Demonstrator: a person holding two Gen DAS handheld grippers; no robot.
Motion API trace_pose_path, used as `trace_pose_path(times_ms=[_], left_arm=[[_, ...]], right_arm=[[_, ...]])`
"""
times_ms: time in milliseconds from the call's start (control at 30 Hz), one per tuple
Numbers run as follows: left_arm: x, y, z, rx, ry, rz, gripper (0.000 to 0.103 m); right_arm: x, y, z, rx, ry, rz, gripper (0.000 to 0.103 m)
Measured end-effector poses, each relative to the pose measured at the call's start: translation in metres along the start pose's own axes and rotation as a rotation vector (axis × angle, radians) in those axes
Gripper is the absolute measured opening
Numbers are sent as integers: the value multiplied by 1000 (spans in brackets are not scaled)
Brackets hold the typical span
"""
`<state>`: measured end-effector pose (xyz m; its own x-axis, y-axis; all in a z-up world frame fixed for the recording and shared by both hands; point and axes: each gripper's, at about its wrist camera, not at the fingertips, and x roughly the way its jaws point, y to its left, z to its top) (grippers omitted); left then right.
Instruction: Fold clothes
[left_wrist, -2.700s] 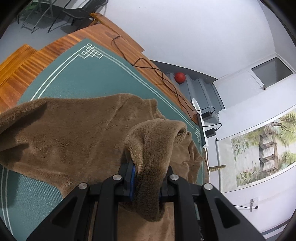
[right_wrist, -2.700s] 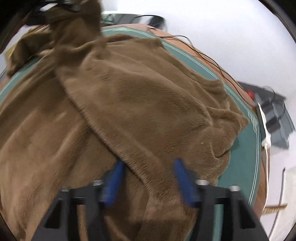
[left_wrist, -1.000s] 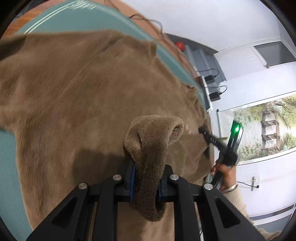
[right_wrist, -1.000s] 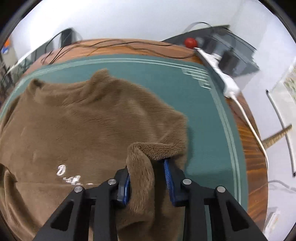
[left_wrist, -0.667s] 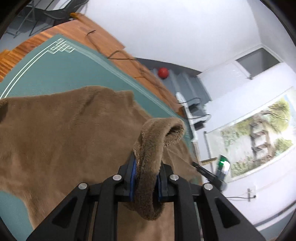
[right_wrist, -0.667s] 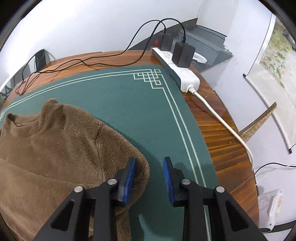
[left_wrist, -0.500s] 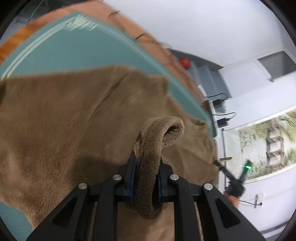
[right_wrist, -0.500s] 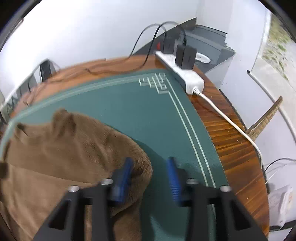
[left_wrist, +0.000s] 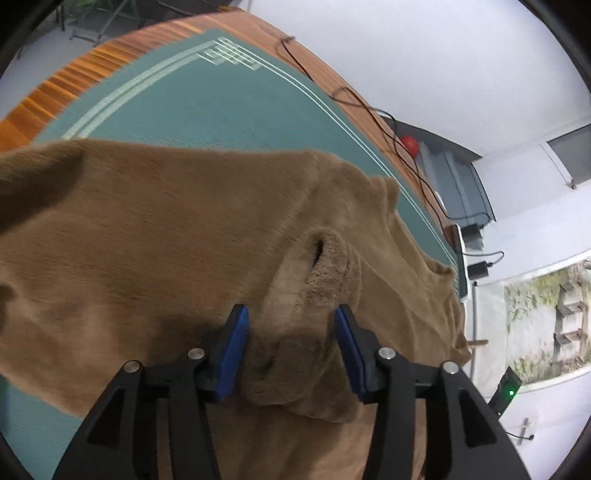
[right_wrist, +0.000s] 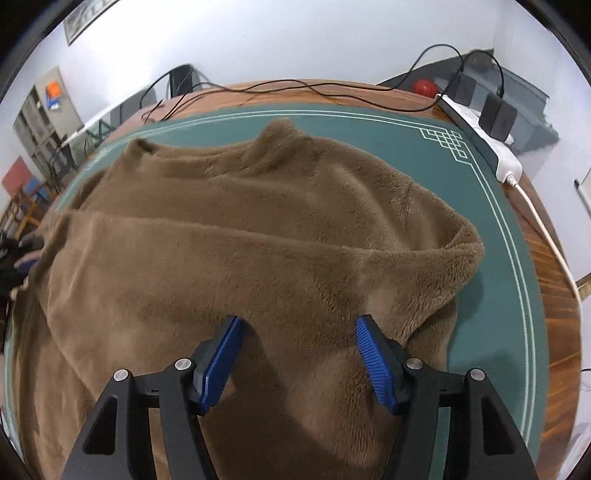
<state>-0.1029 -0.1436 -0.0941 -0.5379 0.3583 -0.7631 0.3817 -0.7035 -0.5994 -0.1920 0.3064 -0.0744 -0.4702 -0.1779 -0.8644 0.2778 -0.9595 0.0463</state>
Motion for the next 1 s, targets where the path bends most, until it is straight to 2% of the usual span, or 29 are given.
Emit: trace_pose_path(times_ms=[100, 267, 400, 567, 767, 867, 1000], left_arm=[[-9, 3, 0, 12, -18, 59, 54], [-17, -18, -8, 65, -38, 30, 55], [-8, -46, -19, 157, -22, 13, 59], [26, -59, -27, 247, 3, 137, 61], [30, -62, -26, 287, 16, 183, 61], [18, -66, -30, 277, 9, 169, 61], [1, -72, -40, 272, 4, 146, 61]], right_arm=[[-1, 1, 7, 22, 9, -14, 66], [-34, 17, 6, 5, -54, -8, 68], [-39, 32, -9, -36, -45, -15, 74], [-31, 41, -30, -62, 9, -37, 74], [-17, 35, -37, -59, 42, -34, 78], [-30, 36, -35, -37, 34, -34, 79], [-58, 49, -50, -26, 11, 25, 79]])
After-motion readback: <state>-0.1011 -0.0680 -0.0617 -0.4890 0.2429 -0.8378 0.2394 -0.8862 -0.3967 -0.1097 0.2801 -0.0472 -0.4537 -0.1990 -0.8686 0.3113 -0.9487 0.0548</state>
